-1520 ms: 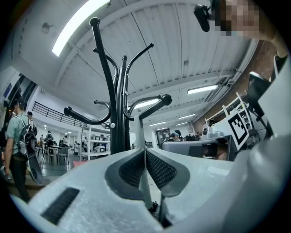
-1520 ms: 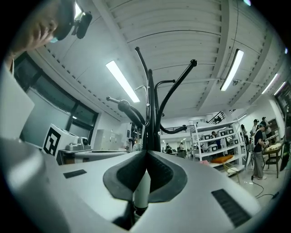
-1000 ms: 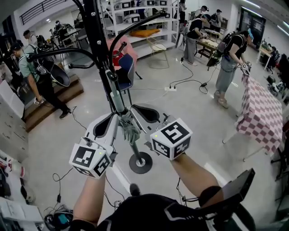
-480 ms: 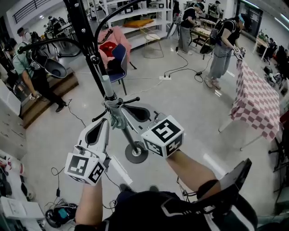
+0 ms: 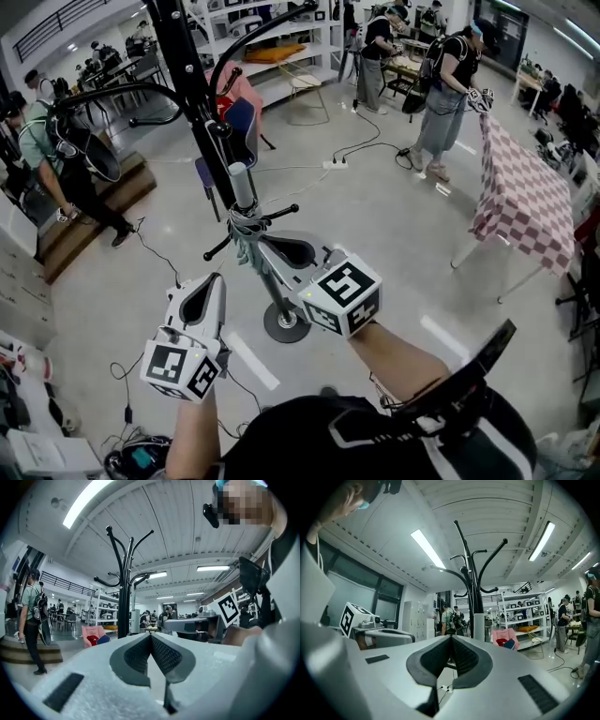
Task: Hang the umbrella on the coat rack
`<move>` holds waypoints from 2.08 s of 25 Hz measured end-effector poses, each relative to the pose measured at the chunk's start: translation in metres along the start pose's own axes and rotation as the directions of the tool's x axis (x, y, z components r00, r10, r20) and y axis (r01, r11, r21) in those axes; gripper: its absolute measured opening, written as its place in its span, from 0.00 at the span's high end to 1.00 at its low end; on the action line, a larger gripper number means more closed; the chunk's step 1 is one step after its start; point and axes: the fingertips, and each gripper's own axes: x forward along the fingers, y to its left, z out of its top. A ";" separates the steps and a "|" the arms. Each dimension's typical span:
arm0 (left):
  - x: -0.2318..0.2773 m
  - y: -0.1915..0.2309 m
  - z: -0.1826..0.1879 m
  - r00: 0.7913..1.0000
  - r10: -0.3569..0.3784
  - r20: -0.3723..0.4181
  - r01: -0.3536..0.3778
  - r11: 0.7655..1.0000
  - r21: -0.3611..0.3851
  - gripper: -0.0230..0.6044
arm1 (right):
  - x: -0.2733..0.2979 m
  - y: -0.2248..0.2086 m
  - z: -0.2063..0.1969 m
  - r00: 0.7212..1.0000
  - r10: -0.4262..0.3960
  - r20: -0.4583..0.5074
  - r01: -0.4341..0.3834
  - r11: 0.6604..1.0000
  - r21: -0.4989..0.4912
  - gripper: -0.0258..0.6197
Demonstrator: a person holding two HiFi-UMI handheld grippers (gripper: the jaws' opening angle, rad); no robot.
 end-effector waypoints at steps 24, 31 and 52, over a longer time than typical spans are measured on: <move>-0.052 0.042 -0.013 1.000 -0.026 0.015 0.027 0.997 -0.072 0.95 | 0.012 0.052 -0.001 0.990 -0.142 0.004 0.142 0.990 -0.027 0.95; -0.058 0.051 -0.016 1.000 -0.004 0.012 0.005 0.997 -0.082 0.95 | 0.016 0.060 -0.002 0.989 -0.146 -0.003 0.146 0.988 -0.046 0.95; -0.060 0.036 -0.014 0.999 -0.029 0.015 0.030 0.997 -0.074 0.95 | 0.006 0.062 0.001 0.987 -0.163 0.003 0.163 0.985 -0.056 0.95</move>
